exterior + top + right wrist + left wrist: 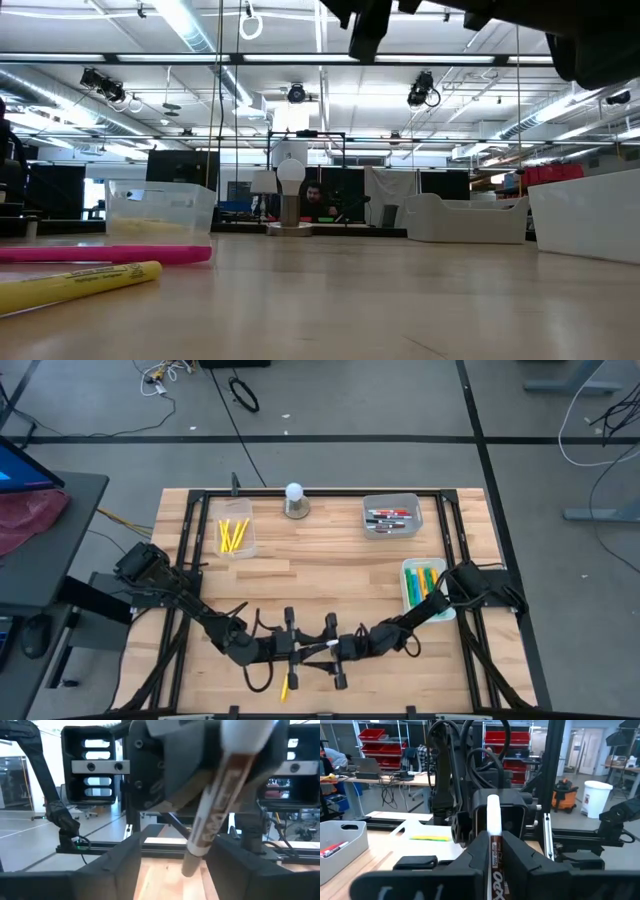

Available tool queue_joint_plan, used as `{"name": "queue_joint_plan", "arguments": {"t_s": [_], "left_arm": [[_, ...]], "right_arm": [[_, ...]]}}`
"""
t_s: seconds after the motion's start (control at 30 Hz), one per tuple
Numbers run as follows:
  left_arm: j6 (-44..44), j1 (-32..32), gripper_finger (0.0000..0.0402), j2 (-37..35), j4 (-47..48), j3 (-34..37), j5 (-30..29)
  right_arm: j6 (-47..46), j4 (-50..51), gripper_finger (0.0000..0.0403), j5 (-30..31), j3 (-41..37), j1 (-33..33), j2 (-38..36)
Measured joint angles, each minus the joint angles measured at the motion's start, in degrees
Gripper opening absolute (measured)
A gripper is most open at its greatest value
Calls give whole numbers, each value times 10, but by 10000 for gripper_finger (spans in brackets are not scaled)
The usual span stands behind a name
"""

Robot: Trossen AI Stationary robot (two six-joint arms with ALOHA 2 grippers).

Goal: Pick & Place Markers
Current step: Put the dark brown marker pen into the gray bin

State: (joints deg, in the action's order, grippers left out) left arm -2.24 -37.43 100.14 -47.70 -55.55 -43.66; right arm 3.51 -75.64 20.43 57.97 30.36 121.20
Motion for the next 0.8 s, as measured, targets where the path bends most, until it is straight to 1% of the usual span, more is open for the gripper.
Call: {"name": "queue_joint_plan", "arguments": {"t_s": [0.07, 0.13, 0.23, 0.33, 0.4, 0.47, 0.67, 0.73, 0.8], "left_arm": [[0, 0, 42, 0, 1, 0, 0], [0, 0, 41, 0, 2, 0, 1], [0, 0, 43, 0, 5, 0, 1], [-1, 0, 56, 0, 6, 0, 2], [0, -1, 67, 0, 9, 0, 2], [2, -1, 76, 0, 11, 0, 2], [39, -6, 114, 0, 17, 0, -5], [48, -15, 130, -4, 34, 0, -20], [57, -25, 146, -13, 65, 0, -53]], "right_arm": [[0, 5, 201, 0, 4, 1, 0], [-5, 5, 176, 1, 4, 1, 0], [-15, 4, 124, 2, 4, 0, 0], [-15, 6, 62, 5, 4, 0, 0], [-15, 9, 28, 3, 4, 1, 0], [-15, 19, 25, 6, 5, 1, 0], [-24, 86, 45, 120, 5, 16, -3], [-21, 118, 42, 148, 5, 22, -11], [-15, 164, 36, 179, 5, 30, -26]]}}
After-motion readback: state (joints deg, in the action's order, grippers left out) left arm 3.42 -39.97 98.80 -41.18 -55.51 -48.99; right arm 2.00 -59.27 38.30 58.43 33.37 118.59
